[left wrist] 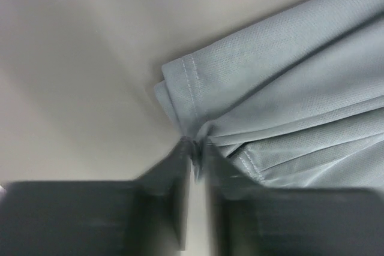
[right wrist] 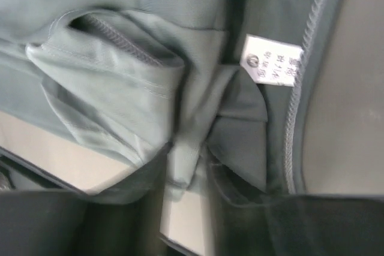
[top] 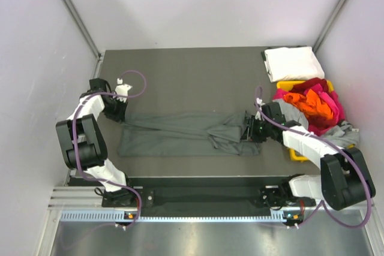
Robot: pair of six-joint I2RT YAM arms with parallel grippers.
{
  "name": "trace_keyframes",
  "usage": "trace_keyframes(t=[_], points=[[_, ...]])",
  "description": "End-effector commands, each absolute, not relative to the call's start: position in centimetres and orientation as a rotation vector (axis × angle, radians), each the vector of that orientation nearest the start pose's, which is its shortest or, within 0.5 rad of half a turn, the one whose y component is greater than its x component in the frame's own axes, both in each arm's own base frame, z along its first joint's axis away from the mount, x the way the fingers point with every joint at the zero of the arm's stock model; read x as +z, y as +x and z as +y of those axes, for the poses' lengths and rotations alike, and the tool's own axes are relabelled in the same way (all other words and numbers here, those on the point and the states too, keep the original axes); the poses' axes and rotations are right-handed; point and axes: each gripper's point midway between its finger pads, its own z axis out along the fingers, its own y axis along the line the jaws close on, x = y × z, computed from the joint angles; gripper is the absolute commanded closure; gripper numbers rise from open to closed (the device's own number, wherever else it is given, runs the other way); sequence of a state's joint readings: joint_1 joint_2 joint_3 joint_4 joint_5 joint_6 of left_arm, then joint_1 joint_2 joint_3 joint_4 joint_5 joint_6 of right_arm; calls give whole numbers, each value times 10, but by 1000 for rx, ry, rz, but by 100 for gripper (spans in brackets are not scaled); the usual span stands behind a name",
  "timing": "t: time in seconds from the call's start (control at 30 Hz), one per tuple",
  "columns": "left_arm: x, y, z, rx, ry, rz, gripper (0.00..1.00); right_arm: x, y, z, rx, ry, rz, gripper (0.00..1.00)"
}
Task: Fold and stack the t-shirts
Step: Fold the tshirt
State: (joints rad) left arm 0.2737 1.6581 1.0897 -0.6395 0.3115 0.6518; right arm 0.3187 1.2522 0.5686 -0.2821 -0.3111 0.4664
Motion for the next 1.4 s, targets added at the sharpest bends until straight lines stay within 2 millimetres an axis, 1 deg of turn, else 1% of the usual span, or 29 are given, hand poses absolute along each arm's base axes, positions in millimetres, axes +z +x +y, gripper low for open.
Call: trace_keyframes(t=[0.0,0.07,0.1,0.13,0.2,0.23,0.27,0.3,0.33,0.37,0.43,0.47,0.5,0.57,0.73,0.8,0.83,0.87,0.9,0.93,1.0,1.03,1.1,1.17,1.2,1.23,1.27,1.33,1.37], points=[[70,335,65,-131,625,2575,63,54,244,150,651,89,2566,63],[89,336,66,-119,633,2541,57,70,255,145,603,84,2522,45],[98,337,67,-115,627,2522,47,75,257,142,576,85,2519,43],[109,342,67,-116,622,2488,45,91,269,138,538,80,2467,40],[124,347,72,-99,587,2450,41,103,281,132,498,83,2429,37],[128,351,75,-80,550,2444,40,109,293,128,456,77,2406,37],[124,355,75,-86,526,2446,39,110,300,124,434,77,2399,37],[123,367,78,-63,510,2411,40,110,310,118,405,95,2386,37],[117,370,78,-69,472,2428,40,105,322,115,367,98,2404,38],[102,372,77,-80,470,2464,40,104,329,116,368,93,2406,38],[92,379,76,-94,451,2494,40,95,344,122,382,75,2430,38],[80,380,74,-123,450,2521,39,94,352,124,396,70,2420,38],[76,382,74,-133,446,2529,37,84,357,126,408,75,2449,38],[67,384,65,-172,470,2538,35,74,362,127,417,74,2475,39],[44,373,44,-277,529,2571,33,44,362,127,439,95,2534,43],[33,363,38,-320,534,2589,34,33,359,130,466,97,2551,54],[31,360,37,-320,538,2593,35,29,359,130,472,101,2558,60],[27,358,38,-314,536,2601,39,26,358,130,476,99,2566,71],[23,352,39,-308,537,2621,60,21,358,131,490,99,2577,76],[21,347,42,-292,535,2644,71,20,359,132,496,95,2578,83],[13,332,44,-298,544,2683,91,18,365,133,506,86,2575,91],[14,329,50,-266,534,2692,100,18,369,132,503,87,2574,97],[9,319,54,-248,531,2714,100,19,386,135,518,75,2563,100],[13,312,59,-233,513,2723,100,24,404,140,535,60,2545,100],[11,302,58,-252,508,2744,100,31,424,149,567,46,2520,100],[17,298,60,-242,502,2733,100,35,435,155,587,40,2511,100],[14,285,55,-270,519,2750,100,44,459,167,616,23,2474,100],[22,274,48,-297,549,2729,100,49,480,179,629,6,2453,100],[23,267,42,-332,585,2717,100,54,503,189,636,-5,2423,100]])
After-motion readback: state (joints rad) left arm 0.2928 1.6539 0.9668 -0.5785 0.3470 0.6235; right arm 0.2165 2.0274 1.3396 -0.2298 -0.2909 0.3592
